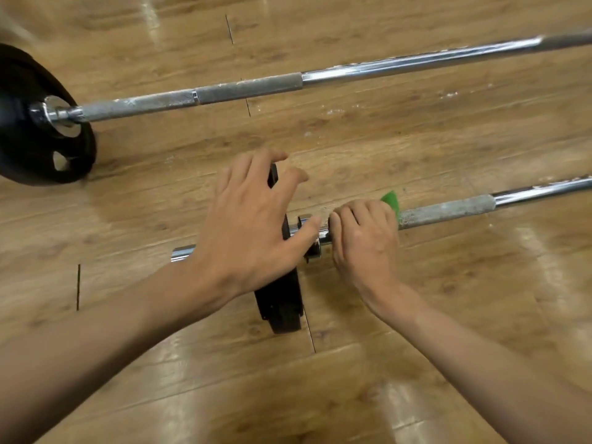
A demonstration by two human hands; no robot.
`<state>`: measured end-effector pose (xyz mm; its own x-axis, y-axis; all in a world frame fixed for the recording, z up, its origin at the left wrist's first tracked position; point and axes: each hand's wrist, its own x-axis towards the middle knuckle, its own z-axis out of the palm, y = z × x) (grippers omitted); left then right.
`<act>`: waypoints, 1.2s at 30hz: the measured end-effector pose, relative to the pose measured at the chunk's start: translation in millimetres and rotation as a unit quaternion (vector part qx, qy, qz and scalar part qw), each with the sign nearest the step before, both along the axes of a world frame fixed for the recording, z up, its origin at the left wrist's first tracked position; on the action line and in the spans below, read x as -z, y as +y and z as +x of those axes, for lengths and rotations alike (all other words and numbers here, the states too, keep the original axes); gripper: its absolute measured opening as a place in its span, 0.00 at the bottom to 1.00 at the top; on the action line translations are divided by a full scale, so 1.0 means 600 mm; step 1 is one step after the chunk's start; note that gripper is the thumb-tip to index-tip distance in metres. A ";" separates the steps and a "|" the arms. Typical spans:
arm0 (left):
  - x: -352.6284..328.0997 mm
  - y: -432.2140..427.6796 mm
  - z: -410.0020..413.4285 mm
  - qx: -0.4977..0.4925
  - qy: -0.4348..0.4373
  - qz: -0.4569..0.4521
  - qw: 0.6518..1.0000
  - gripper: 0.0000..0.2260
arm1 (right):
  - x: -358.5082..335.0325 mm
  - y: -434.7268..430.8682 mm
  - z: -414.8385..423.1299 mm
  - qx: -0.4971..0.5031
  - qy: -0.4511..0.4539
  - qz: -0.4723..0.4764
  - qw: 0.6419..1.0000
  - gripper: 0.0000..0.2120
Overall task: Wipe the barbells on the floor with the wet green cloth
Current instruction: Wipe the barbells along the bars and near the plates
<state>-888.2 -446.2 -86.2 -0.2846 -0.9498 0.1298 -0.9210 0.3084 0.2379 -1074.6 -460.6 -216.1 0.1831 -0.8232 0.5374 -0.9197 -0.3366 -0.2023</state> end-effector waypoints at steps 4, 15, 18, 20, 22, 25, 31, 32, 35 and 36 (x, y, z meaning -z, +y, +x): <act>-0.010 0.002 -0.005 -0.016 -0.031 0.109 0.993 0.39 | -0.004 0.011 -0.078 -0.081 0.079 0.007 0.994 0.16; 0.006 0.074 -0.025 0.005 -0.067 0.063 0.996 0.31 | 0.001 0.053 0.001 -0.088 -0.011 0.063 0.994 0.19; 0.002 0.083 -0.023 0.020 -0.092 0.056 0.994 0.30 | -0.003 0.034 -0.058 -0.099 0.055 0.025 0.993 0.15; 0.004 0.088 -0.024 0.028 -0.101 0.051 0.993 0.29 | -0.010 0.018 -0.137 -0.050 0.100 -0.002 0.994 0.15; 0.007 0.090 -0.024 0.029 -0.102 0.044 0.993 0.29 | -0.014 0.007 -0.188 -0.014 0.108 0.005 0.994 0.19; 0.009 0.089 -0.024 0.031 -0.104 0.034 0.993 0.29 | -0.008 0.007 -0.170 0.057 0.013 0.037 0.998 0.18; 0.007 0.068 -0.017 0.032 -0.096 0.055 0.993 0.28 | -0.007 0.044 -0.044 -0.062 0.008 0.056 0.996 0.22; 0.004 0.063 -0.015 0.027 -0.092 0.065 0.993 0.30 | -0.009 0.041 -0.038 -0.091 0.026 0.054 0.994 0.23; -0.005 0.043 -0.008 0.028 -0.096 0.052 0.994 0.32 | -0.013 0.012 -0.086 -0.090 0.093 0.036 0.991 0.21; -0.007 0.039 -0.007 0.042 -0.115 0.025 0.992 0.31 | -0.014 0.001 -0.118 -0.057 0.103 0.030 0.993 0.20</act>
<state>-892.5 -423.0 -81.7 -0.3798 -0.9251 0.0050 -0.9242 0.3797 0.0424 -1145.2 -459.9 -207.8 0.3780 -0.8201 0.4296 -0.9001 -0.4341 -0.0367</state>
